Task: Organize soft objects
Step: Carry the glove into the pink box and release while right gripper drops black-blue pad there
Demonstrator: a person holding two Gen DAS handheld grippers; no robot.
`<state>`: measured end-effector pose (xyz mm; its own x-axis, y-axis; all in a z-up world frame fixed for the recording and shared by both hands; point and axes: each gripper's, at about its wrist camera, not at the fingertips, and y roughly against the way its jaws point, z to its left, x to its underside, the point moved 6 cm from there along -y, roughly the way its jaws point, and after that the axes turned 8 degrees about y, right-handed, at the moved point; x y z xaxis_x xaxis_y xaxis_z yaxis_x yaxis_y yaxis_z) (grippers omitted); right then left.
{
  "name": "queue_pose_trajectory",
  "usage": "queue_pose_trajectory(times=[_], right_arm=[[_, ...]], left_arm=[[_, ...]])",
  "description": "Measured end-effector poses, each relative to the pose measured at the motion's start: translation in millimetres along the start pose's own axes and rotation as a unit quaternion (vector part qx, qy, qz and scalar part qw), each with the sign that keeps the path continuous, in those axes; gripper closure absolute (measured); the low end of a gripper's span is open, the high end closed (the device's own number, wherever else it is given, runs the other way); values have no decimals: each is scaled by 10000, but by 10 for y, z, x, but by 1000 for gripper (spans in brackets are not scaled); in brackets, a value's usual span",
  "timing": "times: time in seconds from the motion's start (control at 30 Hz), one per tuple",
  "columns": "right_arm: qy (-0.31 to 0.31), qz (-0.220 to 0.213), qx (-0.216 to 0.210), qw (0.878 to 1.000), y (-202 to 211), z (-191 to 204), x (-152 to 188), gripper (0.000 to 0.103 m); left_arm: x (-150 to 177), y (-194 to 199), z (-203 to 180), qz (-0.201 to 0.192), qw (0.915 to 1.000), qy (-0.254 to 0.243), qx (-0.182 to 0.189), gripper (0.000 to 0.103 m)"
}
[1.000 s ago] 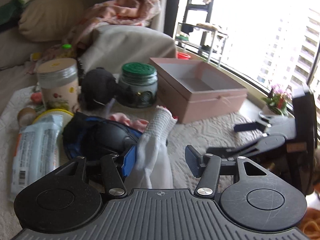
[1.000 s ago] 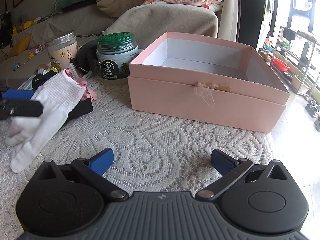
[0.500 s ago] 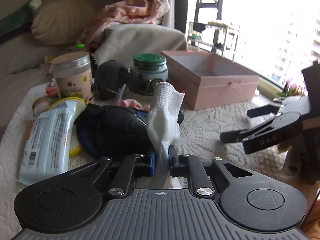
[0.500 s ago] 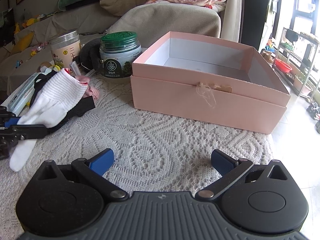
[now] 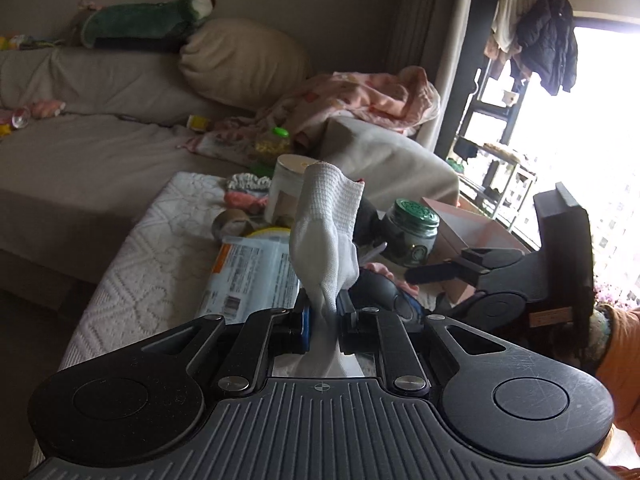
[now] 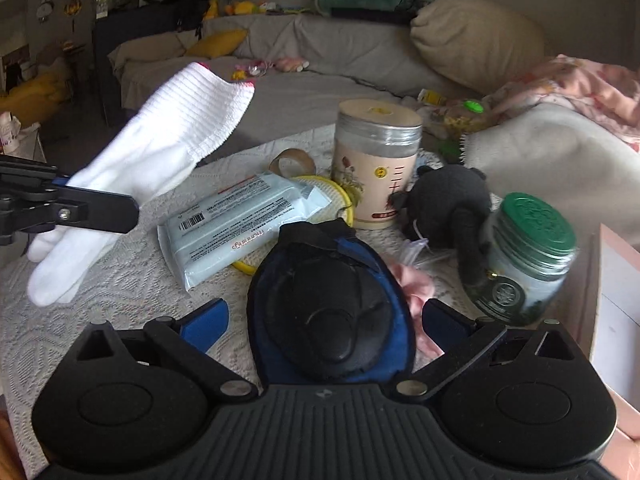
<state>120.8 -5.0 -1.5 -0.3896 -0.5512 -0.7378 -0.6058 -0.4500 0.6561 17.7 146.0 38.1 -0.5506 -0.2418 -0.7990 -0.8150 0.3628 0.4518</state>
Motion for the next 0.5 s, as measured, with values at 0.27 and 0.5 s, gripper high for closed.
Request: queue_pose_trajectory(times=[0.27, 0.5], right_arm=[[62, 82, -6, 9999, 233, 72, 39, 23], [-153, -177, 658, 9976, 1510, -62, 601, 23]], left_arm=[[44, 38, 43, 123, 9998, 122, 118, 88], [287, -20, -630, 890, 9894, -336, 1099, 88]])
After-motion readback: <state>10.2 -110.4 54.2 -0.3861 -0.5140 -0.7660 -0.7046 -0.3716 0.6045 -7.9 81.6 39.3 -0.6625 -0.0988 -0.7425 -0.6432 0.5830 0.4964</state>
